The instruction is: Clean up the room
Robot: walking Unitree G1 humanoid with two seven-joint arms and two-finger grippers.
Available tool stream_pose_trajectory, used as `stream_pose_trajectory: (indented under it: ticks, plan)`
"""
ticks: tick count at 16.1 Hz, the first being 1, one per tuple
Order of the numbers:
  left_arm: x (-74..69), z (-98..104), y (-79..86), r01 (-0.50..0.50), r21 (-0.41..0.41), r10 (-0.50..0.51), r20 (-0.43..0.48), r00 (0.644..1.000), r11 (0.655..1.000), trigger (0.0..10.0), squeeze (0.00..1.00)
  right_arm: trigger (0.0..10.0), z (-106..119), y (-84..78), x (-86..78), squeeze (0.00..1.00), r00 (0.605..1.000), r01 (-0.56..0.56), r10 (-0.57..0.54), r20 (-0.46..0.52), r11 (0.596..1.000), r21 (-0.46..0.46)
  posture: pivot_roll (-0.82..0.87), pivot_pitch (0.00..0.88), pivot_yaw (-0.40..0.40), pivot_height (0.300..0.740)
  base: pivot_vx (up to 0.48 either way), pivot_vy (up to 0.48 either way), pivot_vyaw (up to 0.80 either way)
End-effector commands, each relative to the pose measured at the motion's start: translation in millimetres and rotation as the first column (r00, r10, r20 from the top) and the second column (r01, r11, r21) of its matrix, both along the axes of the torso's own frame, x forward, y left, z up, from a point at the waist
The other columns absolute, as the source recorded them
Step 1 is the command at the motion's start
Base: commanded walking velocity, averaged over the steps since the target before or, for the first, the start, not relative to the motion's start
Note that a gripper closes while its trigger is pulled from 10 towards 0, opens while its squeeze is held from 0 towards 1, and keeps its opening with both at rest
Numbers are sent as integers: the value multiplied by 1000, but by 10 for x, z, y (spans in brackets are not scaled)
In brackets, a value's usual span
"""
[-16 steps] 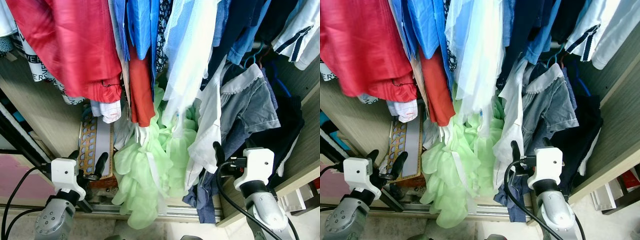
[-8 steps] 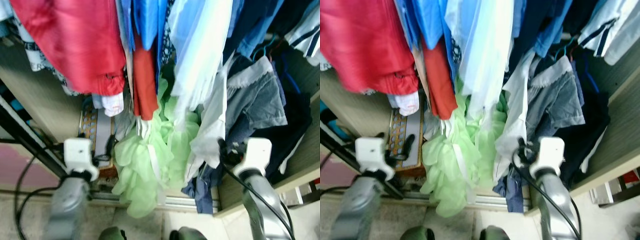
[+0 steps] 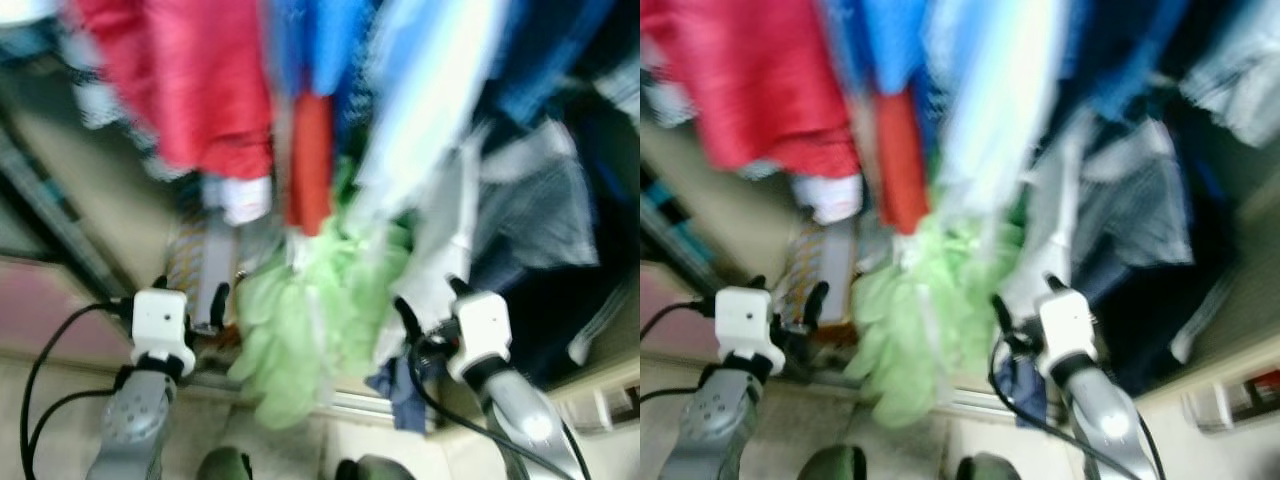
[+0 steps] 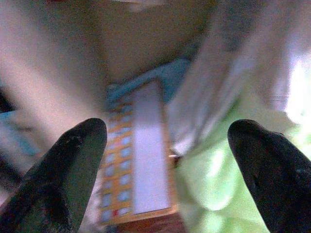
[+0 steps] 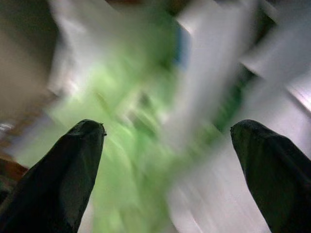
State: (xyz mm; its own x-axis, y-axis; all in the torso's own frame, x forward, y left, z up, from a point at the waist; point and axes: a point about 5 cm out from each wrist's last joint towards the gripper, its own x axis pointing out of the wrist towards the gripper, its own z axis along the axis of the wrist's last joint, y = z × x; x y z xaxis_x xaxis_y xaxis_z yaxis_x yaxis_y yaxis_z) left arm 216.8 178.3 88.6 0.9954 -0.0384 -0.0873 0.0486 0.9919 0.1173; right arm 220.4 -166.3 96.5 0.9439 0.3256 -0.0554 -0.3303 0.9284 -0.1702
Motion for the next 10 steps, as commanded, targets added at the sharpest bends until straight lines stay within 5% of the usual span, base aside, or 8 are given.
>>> stream_pose_trajectory:
  ticks: [1, 6, 10]
  plan:
    - [23, 51, 28, -15, 18, 15, 13, 1000, 1000, 10000, 0, 10000, 22, 17, 21, 0, 999, -34, 35, 13, 999, -19, 22, 104, -63, 740, 0, 0, 800]
    - [-11, 83, 94, -75, 25, 75, 12, 997, 997, 10000, 0, 10000, 74, 56, 113, 0, 997, -65, 66, 38, 998, -13, 31, 125, -71, 740, 0, 0, 800]
    - [-37, 60, -11, -33, 28, 33, -4, 999, 999, 10000, 0, 10000, -12, 57, 105, 0, 998, -61, 61, 19, 998, -9, 25, 121, -53, 740, 0, 0, 800]
